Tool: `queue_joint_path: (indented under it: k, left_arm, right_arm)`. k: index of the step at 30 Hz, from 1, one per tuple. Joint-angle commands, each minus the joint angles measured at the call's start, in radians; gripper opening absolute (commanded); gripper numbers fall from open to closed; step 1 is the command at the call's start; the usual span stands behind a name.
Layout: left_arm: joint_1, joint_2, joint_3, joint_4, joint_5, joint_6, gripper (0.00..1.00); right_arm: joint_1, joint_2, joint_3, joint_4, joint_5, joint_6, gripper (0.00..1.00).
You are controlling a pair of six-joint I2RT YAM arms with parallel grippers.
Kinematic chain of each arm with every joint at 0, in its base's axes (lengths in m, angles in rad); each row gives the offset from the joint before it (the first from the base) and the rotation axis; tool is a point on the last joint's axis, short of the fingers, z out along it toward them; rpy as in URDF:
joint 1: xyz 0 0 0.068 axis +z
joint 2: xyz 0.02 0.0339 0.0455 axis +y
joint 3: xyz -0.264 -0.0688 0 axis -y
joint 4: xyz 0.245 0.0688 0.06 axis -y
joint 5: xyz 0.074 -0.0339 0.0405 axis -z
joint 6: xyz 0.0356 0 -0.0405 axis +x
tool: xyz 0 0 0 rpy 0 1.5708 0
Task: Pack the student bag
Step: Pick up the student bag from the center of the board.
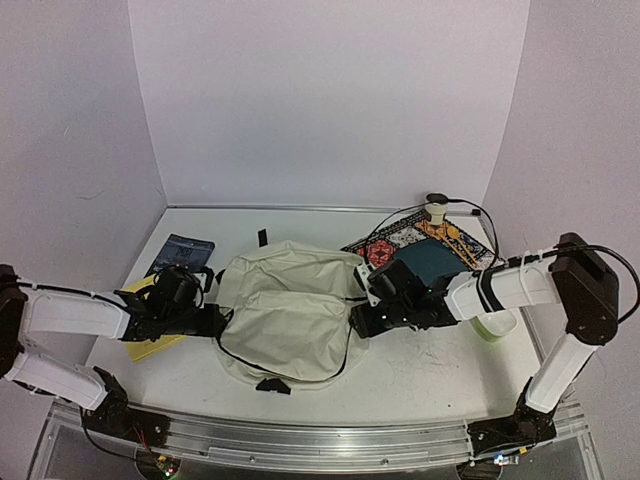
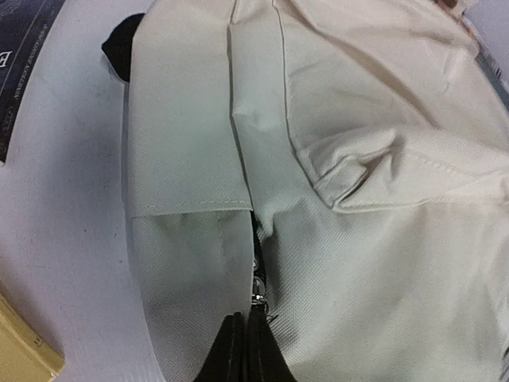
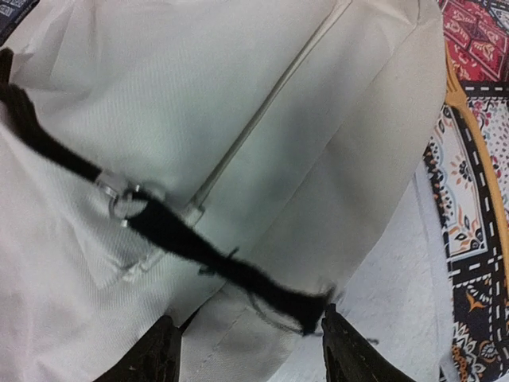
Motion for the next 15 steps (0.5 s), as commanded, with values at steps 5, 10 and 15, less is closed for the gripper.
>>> queue_joint_path:
  k: [5, 10, 15]
  left_arm:
    - [0.004, -0.253, -0.159, 0.224, 0.076, -0.209, 0.00]
    - [0.004, -0.324, -0.235, 0.320, 0.085, -0.307, 0.00]
    - [0.004, -0.347, -0.310, 0.446, 0.118, -0.406, 0.00]
  right_arm:
    - [-0.020, -0.002, 0.122, -0.032, -0.033, -0.074, 0.58]
    - [0.028, -0.069, 0.135, -0.061, -0.057, -0.050, 0.57]
    - [0.093, -0.130, 0.156, -0.062, -0.104, -0.005, 0.59]
